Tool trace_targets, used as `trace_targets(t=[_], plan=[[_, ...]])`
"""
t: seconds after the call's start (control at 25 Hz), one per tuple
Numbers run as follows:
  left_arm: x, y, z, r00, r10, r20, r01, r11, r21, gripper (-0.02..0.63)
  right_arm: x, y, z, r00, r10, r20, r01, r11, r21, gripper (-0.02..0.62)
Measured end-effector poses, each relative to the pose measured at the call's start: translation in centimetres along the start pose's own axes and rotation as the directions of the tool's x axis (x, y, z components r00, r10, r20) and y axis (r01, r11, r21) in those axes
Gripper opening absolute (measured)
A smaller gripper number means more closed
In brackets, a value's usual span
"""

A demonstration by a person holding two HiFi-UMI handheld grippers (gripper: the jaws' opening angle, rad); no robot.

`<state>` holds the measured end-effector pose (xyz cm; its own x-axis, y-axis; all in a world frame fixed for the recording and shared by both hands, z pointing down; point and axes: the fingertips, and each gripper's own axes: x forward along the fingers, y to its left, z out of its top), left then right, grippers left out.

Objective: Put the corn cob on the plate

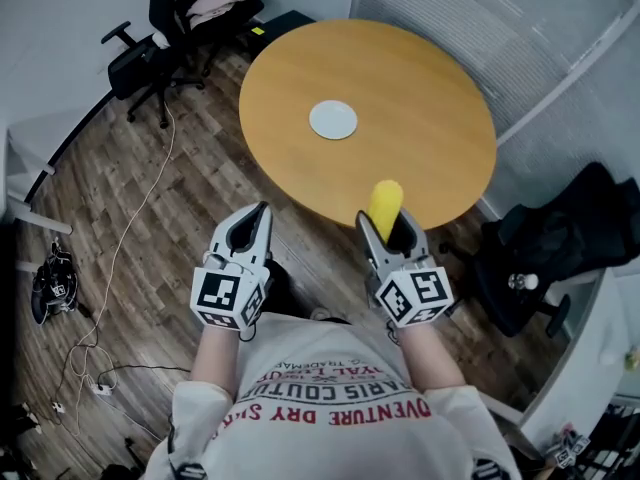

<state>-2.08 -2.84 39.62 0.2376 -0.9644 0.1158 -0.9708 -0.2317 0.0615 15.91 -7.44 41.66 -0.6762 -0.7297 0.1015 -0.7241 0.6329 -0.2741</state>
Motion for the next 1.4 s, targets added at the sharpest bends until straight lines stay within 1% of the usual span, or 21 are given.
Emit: trace_targets(t=[0.12, 0.24, 0.48, 0.64, 0.76, 1.0, 1.08, 1.2, 1.4], plan=[[2.9, 1.2, -0.3, 0.999, -0.038, -0.008, 0.038, 0.999, 0.005, 0.034, 2.3, -1.0, -0.1, 1.000, -0.025, -0.006, 0.025, 1.000, 0.004, 0.267], [6.1, 3.4, -0.1, 0.996, -0.083, -0.017, 0.083, 0.996, 0.016, 0.034, 5.5, -1.9, -0.1, 0.998, -0.059, 0.001, 0.059, 0.998, 0.015, 0.267], [13.6, 9.1, 1.4, 0.979, -0.203, -0.029, 0.203, 0.979, 0.027, 0.034, 12.5, -3.7, 0.7, 0.982, -0.186, 0.014, 0.185, 0.981, 0.056, 0.267], [18.8, 13.3, 2.7, 0.957, -0.288, -0.044, 0.290, 0.957, 0.035, 0.034, 17.5, -4.3, 1.4, 0.962, -0.271, 0.016, 0.269, 0.960, 0.081, 0.267], [22.3, 16.1, 3.4, 0.936, -0.346, -0.056, 0.348, 0.937, 0.034, 0.034, 20.7, -4.9, 1.5, 0.942, -0.336, 0.008, 0.333, 0.937, 0.104, 0.267], [27.4, 19.1, 3.2, 0.887, -0.452, -0.092, 0.456, 0.889, 0.030, 0.034, 25.2, -6.9, 0.5, 0.895, -0.444, -0.032, 0.443, 0.881, 0.167, 0.267], [28.7, 19.8, 2.8, 0.877, -0.469, -0.101, 0.473, 0.881, 0.017, 0.034, 26.3, -7.4, -0.2, 0.885, -0.462, -0.060, 0.465, 0.868, 0.174, 0.267], [30.1, 20.1, 1.8, 0.869, -0.480, -0.121, 0.483, 0.876, -0.009, 0.034, 27.5, -8.4, -1.6, 0.875, -0.471, -0.116, 0.484, 0.857, 0.174, 0.267], [32.5, 20.5, -0.9, 0.865, -0.474, -0.164, 0.476, 0.879, -0.032, 0.034, 29.3, -11.0, -4.4, 0.860, -0.468, -0.204, 0.499, 0.853, 0.150, 0.267]])
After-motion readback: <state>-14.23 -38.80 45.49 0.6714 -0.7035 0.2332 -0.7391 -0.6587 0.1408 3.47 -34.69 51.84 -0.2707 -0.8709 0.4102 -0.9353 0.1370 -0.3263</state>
